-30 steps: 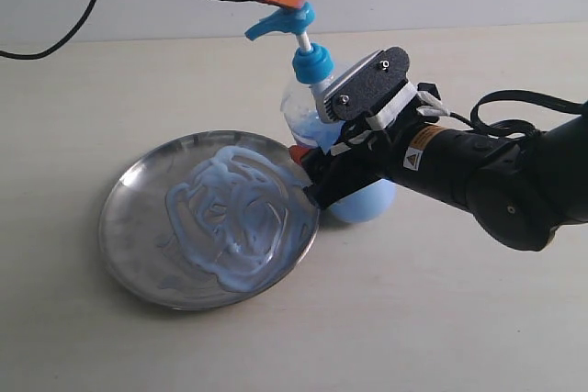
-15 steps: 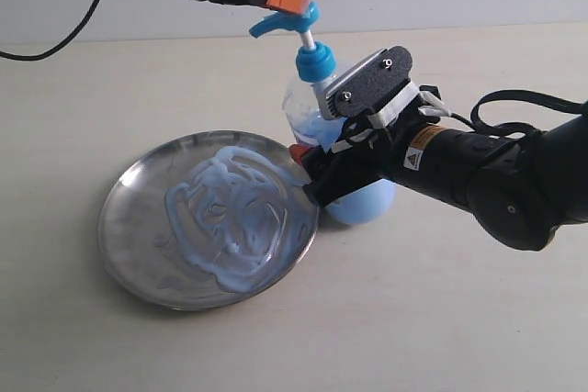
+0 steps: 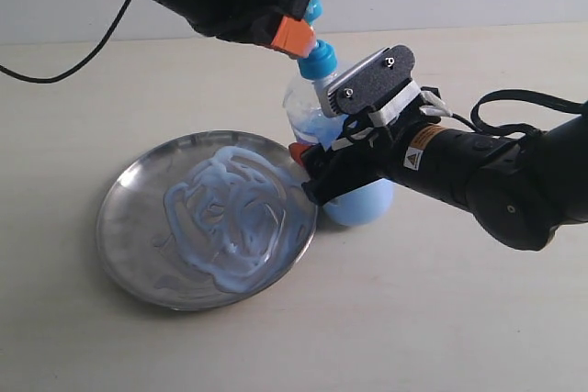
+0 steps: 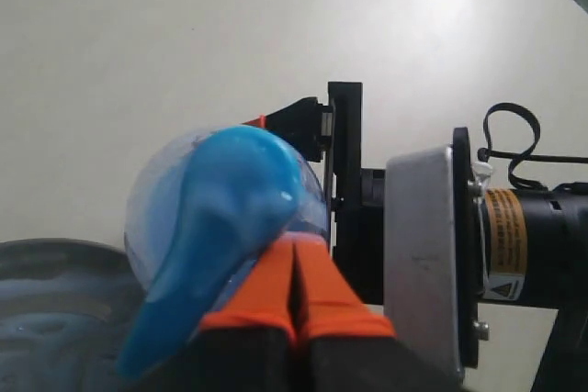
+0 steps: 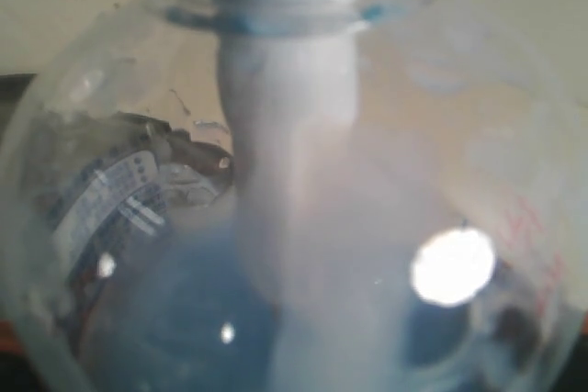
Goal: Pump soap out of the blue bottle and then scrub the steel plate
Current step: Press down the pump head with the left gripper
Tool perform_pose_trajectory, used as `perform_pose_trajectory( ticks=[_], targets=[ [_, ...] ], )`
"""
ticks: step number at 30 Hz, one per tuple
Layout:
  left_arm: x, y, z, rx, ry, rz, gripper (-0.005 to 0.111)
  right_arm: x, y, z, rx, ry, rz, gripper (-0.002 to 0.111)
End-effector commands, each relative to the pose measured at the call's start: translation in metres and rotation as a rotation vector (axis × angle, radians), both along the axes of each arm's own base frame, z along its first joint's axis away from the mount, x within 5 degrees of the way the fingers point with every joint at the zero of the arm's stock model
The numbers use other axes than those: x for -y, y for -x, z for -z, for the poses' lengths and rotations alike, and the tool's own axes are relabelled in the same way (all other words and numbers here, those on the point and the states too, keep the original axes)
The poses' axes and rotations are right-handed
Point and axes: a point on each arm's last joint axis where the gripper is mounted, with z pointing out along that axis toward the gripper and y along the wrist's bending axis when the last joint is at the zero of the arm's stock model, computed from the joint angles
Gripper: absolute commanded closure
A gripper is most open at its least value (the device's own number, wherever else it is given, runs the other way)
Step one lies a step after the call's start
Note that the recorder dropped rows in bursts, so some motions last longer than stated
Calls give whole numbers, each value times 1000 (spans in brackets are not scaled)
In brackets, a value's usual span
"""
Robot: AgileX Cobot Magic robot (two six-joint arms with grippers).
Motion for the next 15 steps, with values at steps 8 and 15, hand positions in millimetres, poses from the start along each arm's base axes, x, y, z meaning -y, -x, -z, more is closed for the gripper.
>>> perform_pose_trajectory(
  ticks=[8, 15],
  targets=[
    [0, 3, -7, 4, 26, -3, 107, -6, -6, -26, 191, -119, -20, 108],
    [-11, 9, -44, 156, 111, -81, 107, -6, -6, -26, 191, -119, -20, 108]
  ],
)
